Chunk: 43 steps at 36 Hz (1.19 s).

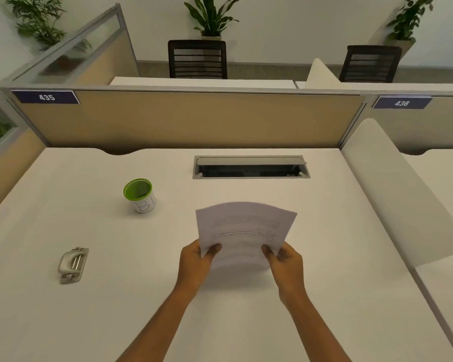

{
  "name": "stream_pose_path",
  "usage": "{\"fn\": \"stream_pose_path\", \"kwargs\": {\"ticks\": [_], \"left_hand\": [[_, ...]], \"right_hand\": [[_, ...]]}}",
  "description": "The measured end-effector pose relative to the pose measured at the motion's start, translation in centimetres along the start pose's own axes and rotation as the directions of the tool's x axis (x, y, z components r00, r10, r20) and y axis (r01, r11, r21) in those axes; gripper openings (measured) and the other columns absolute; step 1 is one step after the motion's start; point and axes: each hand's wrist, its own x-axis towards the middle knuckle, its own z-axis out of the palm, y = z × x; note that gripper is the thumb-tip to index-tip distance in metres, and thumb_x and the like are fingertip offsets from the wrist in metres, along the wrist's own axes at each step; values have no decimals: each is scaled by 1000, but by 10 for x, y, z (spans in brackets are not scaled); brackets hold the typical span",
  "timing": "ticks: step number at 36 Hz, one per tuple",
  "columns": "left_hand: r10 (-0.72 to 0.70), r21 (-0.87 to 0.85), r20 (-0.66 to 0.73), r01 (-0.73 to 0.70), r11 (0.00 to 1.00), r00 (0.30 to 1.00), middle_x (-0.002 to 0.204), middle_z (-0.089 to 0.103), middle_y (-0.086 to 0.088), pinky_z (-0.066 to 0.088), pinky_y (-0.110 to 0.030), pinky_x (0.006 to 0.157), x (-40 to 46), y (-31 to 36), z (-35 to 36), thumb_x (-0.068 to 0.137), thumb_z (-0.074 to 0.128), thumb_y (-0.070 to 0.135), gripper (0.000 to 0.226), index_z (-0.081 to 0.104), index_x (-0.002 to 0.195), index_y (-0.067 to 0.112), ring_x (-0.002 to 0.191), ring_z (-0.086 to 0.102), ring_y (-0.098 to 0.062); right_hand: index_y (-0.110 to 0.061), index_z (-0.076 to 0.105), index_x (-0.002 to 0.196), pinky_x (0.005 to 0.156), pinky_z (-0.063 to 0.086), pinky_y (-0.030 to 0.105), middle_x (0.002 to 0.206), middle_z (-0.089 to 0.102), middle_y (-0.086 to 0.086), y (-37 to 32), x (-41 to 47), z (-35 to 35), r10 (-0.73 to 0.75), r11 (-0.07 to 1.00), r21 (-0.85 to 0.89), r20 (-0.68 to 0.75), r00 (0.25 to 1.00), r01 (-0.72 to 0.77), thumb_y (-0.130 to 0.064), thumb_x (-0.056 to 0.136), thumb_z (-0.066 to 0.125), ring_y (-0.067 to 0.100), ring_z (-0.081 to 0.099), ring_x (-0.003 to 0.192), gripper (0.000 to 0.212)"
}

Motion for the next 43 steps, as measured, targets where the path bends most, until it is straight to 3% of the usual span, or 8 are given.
{"fn": "stream_pose_path", "kwargs": {"ticks": [5,10,14,18,26,31,37,43], "left_hand": [[176,185,113,-195,963,978,99,78,32,58,-12,78,17,13,-12,99,74,16,28,75,108,43,96,75,3],[314,479,315,-436,762,896,95,76,29,59,-21,72,32,28,-25,102,69,21,17,78,112,32,86,72,-5],[294,611,440,-523,595,849,106,80,18,50,-10,74,36,48,-26,100,67,30,18,75,114,38,86,66,-2],[247,644,494,-542,541,834,111,80,14,62,-26,81,37,61,-32,102,64,35,18,74,117,37,91,72,-10],[17,593,350,-236,770,936,88,82,11,61,-40,76,55,56,-76,84,86,28,8,81,91,28,85,76,-12],[-24,180,306,-33,983,952,103,85,9,64,-22,78,48,48,-87,82,91,16,27,86,95,40,97,81,-9],[19,-18,185,-15,1000,983,104,83,20,62,-15,70,34,35,-59,77,94,21,37,83,96,51,95,80,-4],[-39,8,42,39,999,998,93,83,23,65,-18,76,25,-1,-43,82,91,15,27,81,89,39,89,80,-3]], "right_hand": [[-34,51,149,107,52,24,145,61,-16,-30,14,-16,-284,947,-179,-73,956,267,-12,88,87,3,60,131,75],[-37,29,163,120,25,18,169,34,-17,-73,21,-23,-490,750,-469,82,868,467,-23,82,92,-4,32,150,103],[-27,55,151,127,33,46,156,58,-6,-87,22,-24,-504,548,-575,352,789,607,-33,81,91,17,49,147,79],[-19,82,106,80,64,36,104,82,-7,-79,21,-21,-494,643,-431,398,773,633,-6,90,82,6,75,96,20],[-35,81,88,62,46,6,84,79,-14,-60,13,-46,-352,860,-308,218,910,406,-4,94,77,4,72,77,32],[-47,83,92,65,56,10,90,83,-15,-53,7,-52,-261,953,-133,88,961,272,-14,90,85,3,76,82,33],[-33,84,101,66,58,10,94,85,-10,-42,1,-45,-176,984,11,-24,984,176,-15,89,87,5,79,82,22],[-25,83,102,64,59,13,93,85,-9,-10,-3,-42,-33,999,18,-69,997,34,-17,87,88,9,80,84,18]]}}
